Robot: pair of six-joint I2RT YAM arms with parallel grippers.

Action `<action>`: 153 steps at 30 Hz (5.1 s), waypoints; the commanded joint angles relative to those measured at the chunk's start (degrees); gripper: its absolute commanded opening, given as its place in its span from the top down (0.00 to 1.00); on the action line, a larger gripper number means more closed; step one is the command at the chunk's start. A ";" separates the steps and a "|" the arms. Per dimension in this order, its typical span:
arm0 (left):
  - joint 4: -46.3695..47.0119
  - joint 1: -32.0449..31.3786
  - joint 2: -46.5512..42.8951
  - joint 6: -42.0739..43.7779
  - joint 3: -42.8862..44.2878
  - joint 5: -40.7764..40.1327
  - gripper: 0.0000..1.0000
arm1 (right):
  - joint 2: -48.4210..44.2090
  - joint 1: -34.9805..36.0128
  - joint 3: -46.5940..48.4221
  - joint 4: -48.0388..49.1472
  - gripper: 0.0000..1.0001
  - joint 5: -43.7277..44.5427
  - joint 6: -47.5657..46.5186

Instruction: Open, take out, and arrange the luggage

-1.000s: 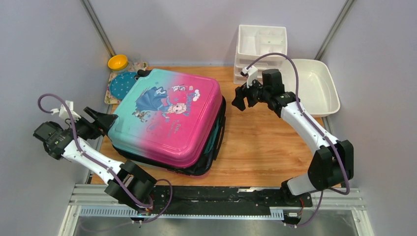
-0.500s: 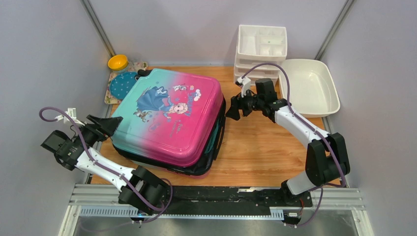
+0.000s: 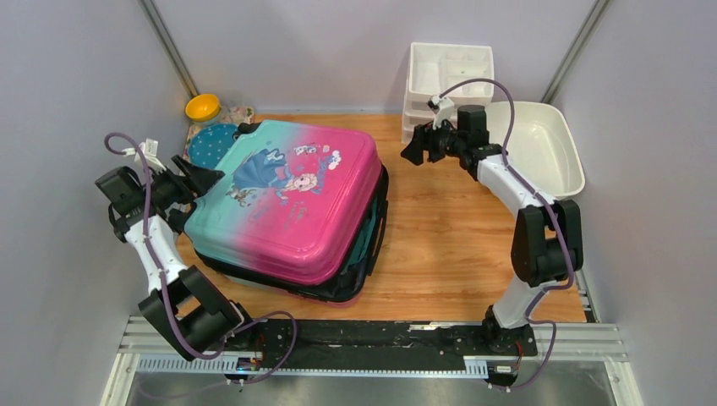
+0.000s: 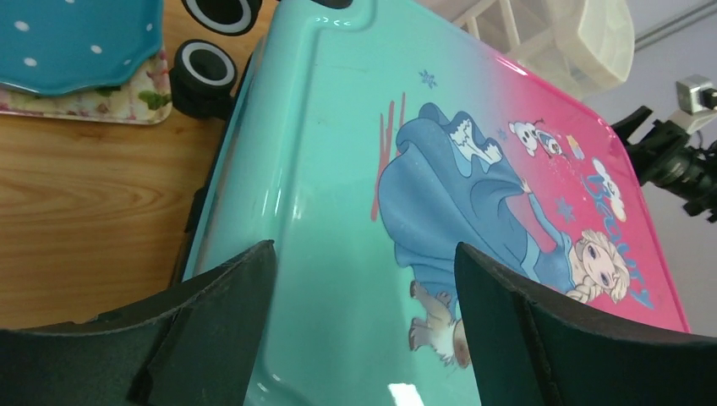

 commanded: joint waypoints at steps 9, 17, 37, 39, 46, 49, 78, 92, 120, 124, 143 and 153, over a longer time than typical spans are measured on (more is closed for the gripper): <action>-13.92 14.59 -9.00 -13.66 -1.91 -1.83 0.07 | 13.16 6.05 10.49 9.38 0.31 4.07 4.46; -36.29 25.32 -14.56 -6.83 3.02 -11.74 0.05 | 17.21 8.95 11.20 8.25 0.35 0.32 3.59; 2.04 3.72 -14.49 -23.77 -18.26 -8.24 0.05 | 3.77 10.01 -6.02 2.10 0.56 -10.42 -8.19; 4.61 0.21 -10.73 -23.59 -16.07 -9.38 0.06 | 1.93 10.01 -8.57 1.74 0.59 -10.95 -8.46; 11.66 -10.61 6.24 -18.69 -2.63 -10.88 0.13 | -7.30 10.45 -19.55 3.66 0.65 -13.85 -5.65; 11.40 -14.92 13.54 -15.26 4.93 -11.05 0.14 | -13.28 11.76 -25.00 4.99 0.65 -14.64 -5.38; -17.77 -2.98 15.59 1.34 17.08 -9.47 0.06 | -35.37 3.15 -29.76 3.19 0.27 -2.00 3.47; -40.18 0.35 14.34 26.58 9.08 -20.19 0.06 | -2.95 4.56 -13.70 27.49 0.39 2.86 9.74; -56.72 7.92 26.13 41.71 31.49 -21.16 0.05 | -9.43 15.29 -18.00 22.51 0.42 -21.76 5.85; -56.99 6.43 26.13 41.71 30.00 -18.36 0.06 | -14.93 6.52 -20.26 15.56 0.35 -21.76 6.59; -44.51 4.93 14.09 39.86 11.64 -8.51 0.08 | -26.30 18.27 -36.09 -1.96 0.38 -13.16 13.86; -39.68 5.46 6.35 37.77 2.93 -3.24 0.08 | -17.61 16.34 -29.95 -0.81 0.56 0.47 18.09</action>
